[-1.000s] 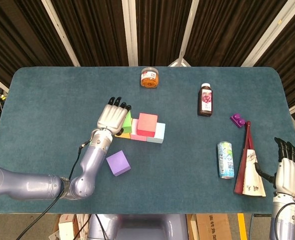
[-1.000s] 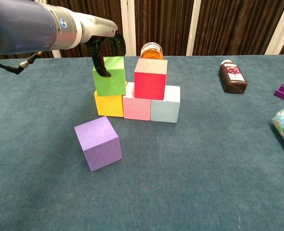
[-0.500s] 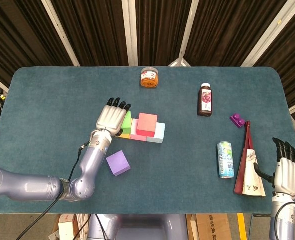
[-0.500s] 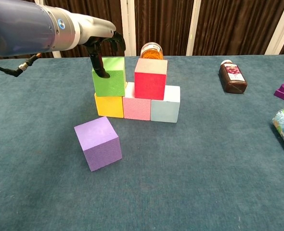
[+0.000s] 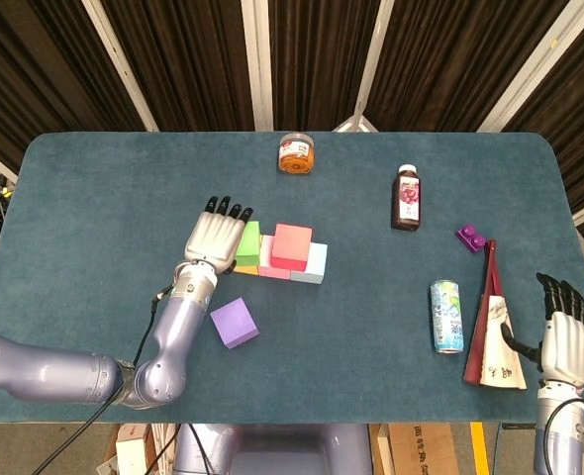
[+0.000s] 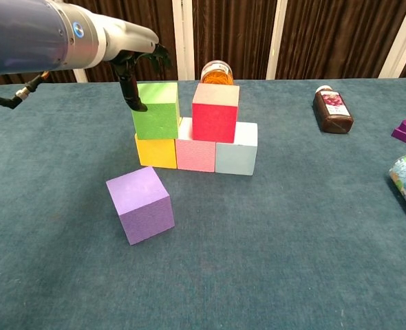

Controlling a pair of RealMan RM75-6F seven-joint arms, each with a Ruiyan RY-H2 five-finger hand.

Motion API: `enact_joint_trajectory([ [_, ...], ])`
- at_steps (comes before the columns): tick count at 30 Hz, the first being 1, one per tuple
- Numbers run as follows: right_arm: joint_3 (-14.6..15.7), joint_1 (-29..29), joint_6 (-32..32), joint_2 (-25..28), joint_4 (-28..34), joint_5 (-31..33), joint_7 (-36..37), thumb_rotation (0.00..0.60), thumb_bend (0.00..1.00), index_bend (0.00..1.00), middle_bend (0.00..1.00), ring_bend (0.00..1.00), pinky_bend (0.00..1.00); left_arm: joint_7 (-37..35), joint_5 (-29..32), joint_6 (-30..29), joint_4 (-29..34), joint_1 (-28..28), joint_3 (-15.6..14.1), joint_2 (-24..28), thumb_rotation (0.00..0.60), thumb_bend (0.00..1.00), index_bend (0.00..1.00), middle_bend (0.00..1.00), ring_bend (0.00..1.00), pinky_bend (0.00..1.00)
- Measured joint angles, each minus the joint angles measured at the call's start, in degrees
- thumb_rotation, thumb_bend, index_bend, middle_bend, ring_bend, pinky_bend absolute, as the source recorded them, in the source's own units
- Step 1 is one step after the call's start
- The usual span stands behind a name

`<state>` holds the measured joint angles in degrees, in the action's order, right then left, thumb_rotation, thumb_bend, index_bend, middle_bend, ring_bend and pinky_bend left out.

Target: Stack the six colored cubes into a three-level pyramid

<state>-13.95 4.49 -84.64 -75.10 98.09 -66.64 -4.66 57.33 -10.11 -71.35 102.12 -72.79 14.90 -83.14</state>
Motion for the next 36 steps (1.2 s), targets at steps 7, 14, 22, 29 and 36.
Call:
enact_joint_trajectory([
  [7,0.2,0.1,0.3,0.2,0.2,0.0,0.0,0.6,0.28,0.13,0.14,0.0,0.0,1.6,1.6,-3.1,0.7,-0.1,0.0,-0.6,0.6,0.35,0.12,0.13,0.0,0.0],
  [14,0.2,0.1,0.5,0.3,0.2,0.0,0.2,0.6,0.28,0.12,0.14,0.0,0.0,2.7,3.1,-5.6,-0.2,-0.2,1.0,-2.3,0.6,0.35,0.13,0.16,0.0,0.0],
  [22,0.1,0.3,0.5,0.3,0.0,0.3,0.1,0.6,0.28,0.13,0.14,0.0,0.0,3.0,3.4,-5.2,-2.5,0.0,2.1,-3.7,0.6,0.35,0.14,0.19,0.0,0.0],
  [29,0.1,0.3,0.6,0.3,-0.1,0.5,0.0,0.6,0.28,0.12,0.14,0.0,0.0,3.6,3.6,-4.0,-4.4,-0.2,2.8,-4.9,0.6,0.35,0.17,0.21,0.0,0.0],
  [36,0.0,0.5,1.0,0.3,-0.5,0.9,0.2,0.6,0.28,0.13,0.14,0.0,0.0,4.3,3.5,-2.9,-5.6,-0.3,3.0,-6.0,0.6,0.35,0.24,0.26,0.0,0.0],
])
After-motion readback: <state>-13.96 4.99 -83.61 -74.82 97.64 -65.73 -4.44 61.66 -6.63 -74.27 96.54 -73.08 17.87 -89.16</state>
